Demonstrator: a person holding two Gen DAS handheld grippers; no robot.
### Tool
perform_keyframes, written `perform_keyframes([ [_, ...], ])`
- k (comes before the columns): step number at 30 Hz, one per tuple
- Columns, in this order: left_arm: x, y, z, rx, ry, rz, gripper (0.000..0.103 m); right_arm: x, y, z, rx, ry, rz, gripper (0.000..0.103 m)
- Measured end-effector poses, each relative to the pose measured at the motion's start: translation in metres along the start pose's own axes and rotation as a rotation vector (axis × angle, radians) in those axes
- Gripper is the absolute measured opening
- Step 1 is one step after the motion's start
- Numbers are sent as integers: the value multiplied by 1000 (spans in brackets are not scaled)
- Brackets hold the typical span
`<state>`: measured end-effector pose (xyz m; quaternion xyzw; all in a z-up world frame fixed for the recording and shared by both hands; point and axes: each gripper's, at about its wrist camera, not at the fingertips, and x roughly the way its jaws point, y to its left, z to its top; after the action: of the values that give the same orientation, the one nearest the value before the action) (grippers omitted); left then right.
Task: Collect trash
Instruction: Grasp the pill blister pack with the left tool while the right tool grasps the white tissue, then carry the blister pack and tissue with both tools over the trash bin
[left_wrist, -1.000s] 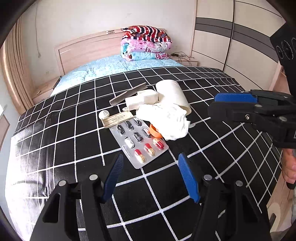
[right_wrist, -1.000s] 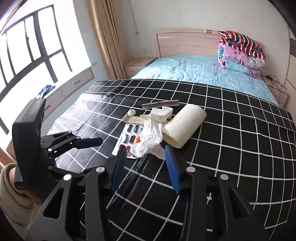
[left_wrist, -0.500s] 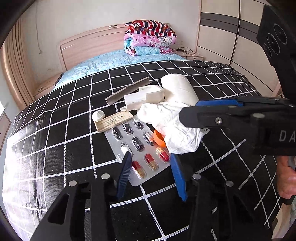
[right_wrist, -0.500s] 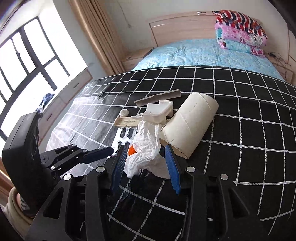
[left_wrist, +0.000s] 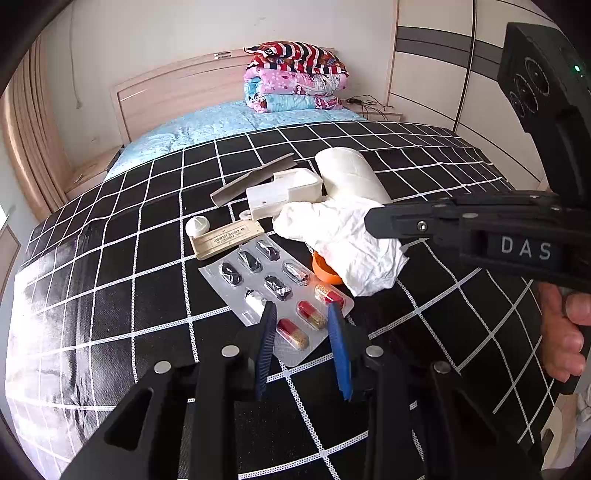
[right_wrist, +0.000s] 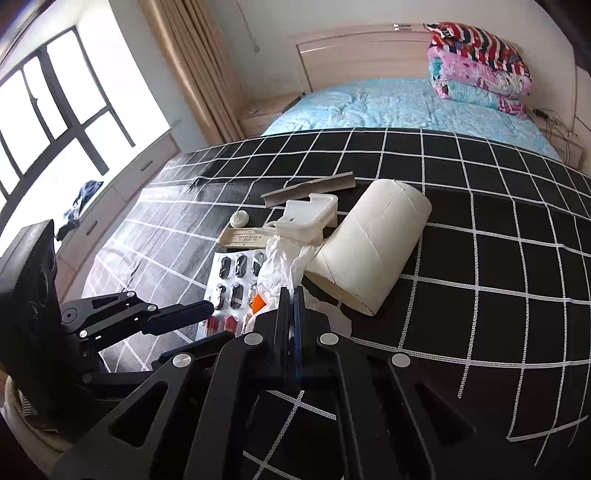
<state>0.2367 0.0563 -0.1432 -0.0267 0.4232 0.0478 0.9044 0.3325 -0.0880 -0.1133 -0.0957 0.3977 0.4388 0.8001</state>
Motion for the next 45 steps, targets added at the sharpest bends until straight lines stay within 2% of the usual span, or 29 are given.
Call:
perform_keyframes([
  [21,-53,-11,-19,35,-77,-4,28,-50,29,-10,-50,-89,-17,2],
  [36,-98,-26,-36,56,-134,-18,28,-104,49,-18,-102,-172,-50,2],
  [45,-126,-36,-59,72,-151,-30,28,-136,68,-43,-156,-211,-66,2],
])
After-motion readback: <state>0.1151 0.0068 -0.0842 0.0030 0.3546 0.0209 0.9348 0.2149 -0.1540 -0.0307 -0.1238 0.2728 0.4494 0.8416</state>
